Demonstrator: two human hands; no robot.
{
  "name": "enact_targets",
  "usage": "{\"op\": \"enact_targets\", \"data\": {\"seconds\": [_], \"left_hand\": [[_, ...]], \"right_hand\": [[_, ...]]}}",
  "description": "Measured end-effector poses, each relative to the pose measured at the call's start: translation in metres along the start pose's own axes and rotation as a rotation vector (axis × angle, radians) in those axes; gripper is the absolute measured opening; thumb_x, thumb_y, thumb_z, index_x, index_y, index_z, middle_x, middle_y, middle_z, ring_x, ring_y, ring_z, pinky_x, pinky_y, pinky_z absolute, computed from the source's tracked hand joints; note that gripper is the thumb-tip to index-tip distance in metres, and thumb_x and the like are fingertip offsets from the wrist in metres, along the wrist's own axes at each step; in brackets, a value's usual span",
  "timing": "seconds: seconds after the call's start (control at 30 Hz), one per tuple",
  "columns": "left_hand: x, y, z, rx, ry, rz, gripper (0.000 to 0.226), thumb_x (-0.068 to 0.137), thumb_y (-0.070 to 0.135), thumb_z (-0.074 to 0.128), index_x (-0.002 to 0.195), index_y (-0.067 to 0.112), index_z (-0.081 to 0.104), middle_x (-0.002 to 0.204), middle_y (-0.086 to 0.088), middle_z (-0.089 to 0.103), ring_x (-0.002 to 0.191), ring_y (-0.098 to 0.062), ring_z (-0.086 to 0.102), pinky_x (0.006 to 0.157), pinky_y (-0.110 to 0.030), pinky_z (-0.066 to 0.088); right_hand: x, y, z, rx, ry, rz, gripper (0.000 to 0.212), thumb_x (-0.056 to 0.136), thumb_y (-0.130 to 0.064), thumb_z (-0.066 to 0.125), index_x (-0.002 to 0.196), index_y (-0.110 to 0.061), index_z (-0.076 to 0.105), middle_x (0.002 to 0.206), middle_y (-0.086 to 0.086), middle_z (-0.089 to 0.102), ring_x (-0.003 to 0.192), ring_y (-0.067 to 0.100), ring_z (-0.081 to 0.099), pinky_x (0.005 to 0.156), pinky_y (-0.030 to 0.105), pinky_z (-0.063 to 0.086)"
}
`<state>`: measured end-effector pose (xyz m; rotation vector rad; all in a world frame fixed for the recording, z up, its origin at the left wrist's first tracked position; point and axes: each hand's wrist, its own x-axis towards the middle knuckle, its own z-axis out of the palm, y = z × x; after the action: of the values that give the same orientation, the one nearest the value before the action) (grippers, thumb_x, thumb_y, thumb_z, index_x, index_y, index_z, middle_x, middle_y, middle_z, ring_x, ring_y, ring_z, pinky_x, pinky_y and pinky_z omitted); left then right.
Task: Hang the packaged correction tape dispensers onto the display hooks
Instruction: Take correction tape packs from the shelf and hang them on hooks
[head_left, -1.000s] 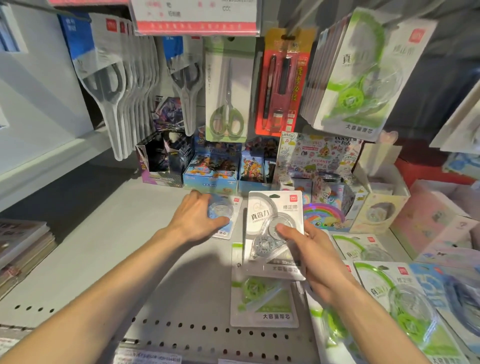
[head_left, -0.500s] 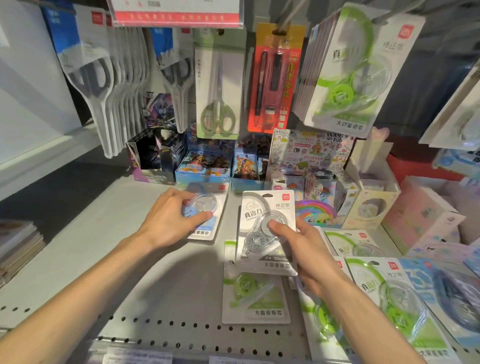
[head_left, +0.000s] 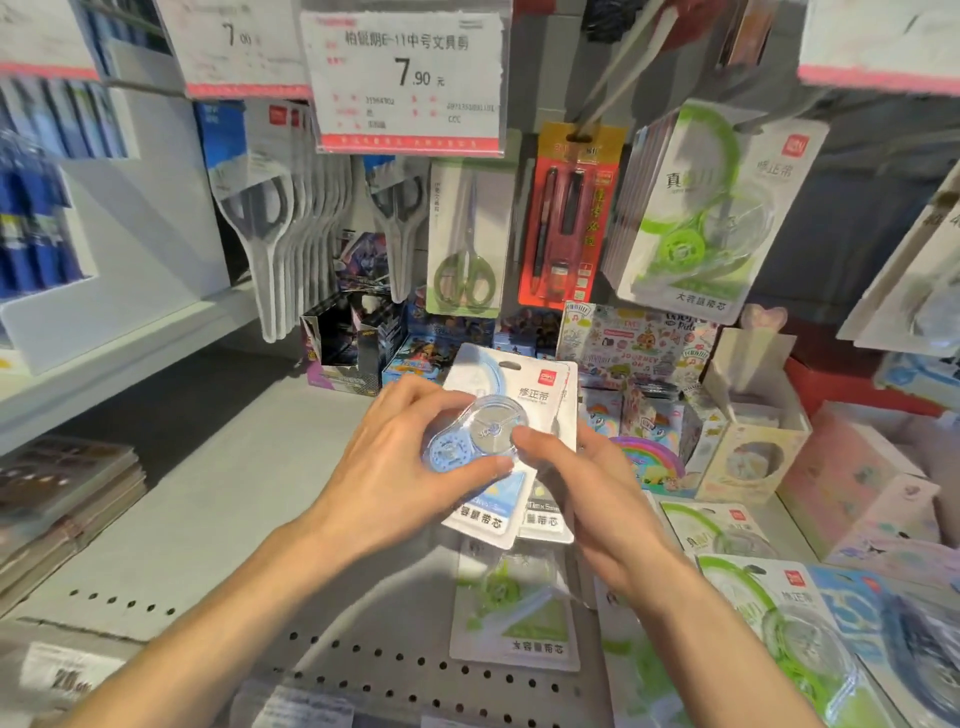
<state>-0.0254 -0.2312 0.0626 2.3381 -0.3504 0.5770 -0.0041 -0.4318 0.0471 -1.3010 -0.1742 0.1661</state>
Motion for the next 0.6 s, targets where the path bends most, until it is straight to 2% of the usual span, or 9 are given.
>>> {"op": "enact_targets", "data": {"seconds": [0.07, 0.17, 0.23, 0.27, 0.33, 0.37, 0.53, 0.6], "left_hand": [[0.000, 0.008, -0.001, -0.046, 0.069, -0.004, 0.081, 0.068, 0.080, 0.065, 0.133, 0.032, 0.061, 0.116, 0.026, 0.044, 0.113, 0.003, 0.049, 0.092, -0.010, 0.038], [0.005, 0.025, 0.001, -0.329, 0.104, -0.167, 0.089, 0.067, 0.066, 0.082, 0.142, 0.029, 0.051, 0.126, 0.022, 0.051, 0.107, 0.013, 0.058, 0.081, -0.002, 0.044], [0.011, 0.040, 0.002, -0.623, -0.016, -0.270, 0.085, 0.068, 0.049, 0.084, 0.141, 0.019, 0.053, 0.121, 0.015, 0.069, 0.096, 0.010, 0.069, 0.076, -0.008, 0.053], [0.014, 0.046, 0.005, -0.728, -0.087, -0.282, 0.075, 0.072, 0.043, 0.084, 0.137, 0.016, 0.058, 0.116, 0.011, 0.076, 0.097, 0.001, 0.073, 0.081, -0.019, 0.058], [0.018, 0.059, 0.008, -0.831, -0.171, -0.251, 0.052, 0.080, 0.039, 0.081, 0.125, 0.016, 0.069, 0.114, 0.002, 0.079, 0.105, -0.018, 0.076, 0.096, -0.044, 0.058], [0.019, 0.066, 0.010, -0.856, -0.175, -0.229, 0.047, 0.081, 0.039, 0.081, 0.121, 0.017, 0.071, 0.114, 0.000, 0.079, 0.106, -0.022, 0.075, 0.099, -0.047, 0.056], [0.032, 0.094, 0.012, -0.882, -0.075, -0.162, 0.048, 0.076, 0.042, 0.078, 0.117, 0.020, 0.073, 0.112, 0.003, 0.080, 0.105, -0.021, 0.076, 0.092, -0.042, 0.059], [0.037, 0.099, 0.009, -0.889, -0.005, -0.131, 0.039, 0.074, 0.041, 0.079, 0.111, 0.026, 0.076, 0.110, 0.003, 0.080, 0.103, -0.019, 0.076, 0.092, -0.042, 0.059]], "right_hand": [[-0.006, -0.009, -0.005, -0.033, 0.010, -0.053, 0.046, 0.083, -0.017, 0.077, 0.128, -0.018, 0.068, 0.117, 0.008, 0.080, 0.108, 0.027, 0.077, 0.098, 0.045, 0.057], [-0.012, -0.024, -0.017, -0.062, 0.019, -0.132, 0.048, 0.080, -0.018, 0.077, 0.127, -0.019, 0.068, 0.116, 0.007, 0.080, 0.104, 0.029, 0.078, 0.087, 0.043, 0.063], [-0.016, -0.036, -0.026, -0.068, 0.015, -0.182, 0.047, 0.081, -0.018, 0.077, 0.127, -0.018, 0.067, 0.116, 0.007, 0.080, 0.103, 0.030, 0.078, 0.078, 0.036, 0.064], [-0.019, -0.042, -0.031, -0.074, 0.010, -0.206, 0.048, 0.080, -0.018, 0.077, 0.127, -0.018, 0.067, 0.116, 0.007, 0.080, 0.102, 0.030, 0.078, 0.076, 0.034, 0.064], [-0.024, -0.054, -0.039, -0.087, 0.005, -0.253, 0.051, 0.077, -0.021, 0.080, 0.126, -0.019, 0.067, 0.116, 0.007, 0.080, 0.101, 0.030, 0.079, 0.074, 0.033, 0.063], [-0.027, -0.060, -0.044, -0.089, 0.007, -0.273, 0.052, 0.077, -0.021, 0.081, 0.127, -0.019, 0.067, 0.116, 0.006, 0.080, 0.101, 0.029, 0.079, 0.074, 0.034, 0.063], [-0.036, -0.082, -0.073, -0.098, 0.047, -0.336, 0.042, 0.081, -0.018, 0.075, 0.123, -0.014, 0.070, 0.112, 0.009, 0.081, 0.095, 0.023, 0.080, 0.074, 0.026, 0.062], [-0.040, -0.090, -0.088, -0.097, 0.101, -0.352, 0.041, 0.079, -0.017, 0.075, 0.119, -0.013, 0.072, 0.108, 0.011, 0.081, 0.095, 0.026, 0.080, 0.075, 0.030, 0.063]]}}
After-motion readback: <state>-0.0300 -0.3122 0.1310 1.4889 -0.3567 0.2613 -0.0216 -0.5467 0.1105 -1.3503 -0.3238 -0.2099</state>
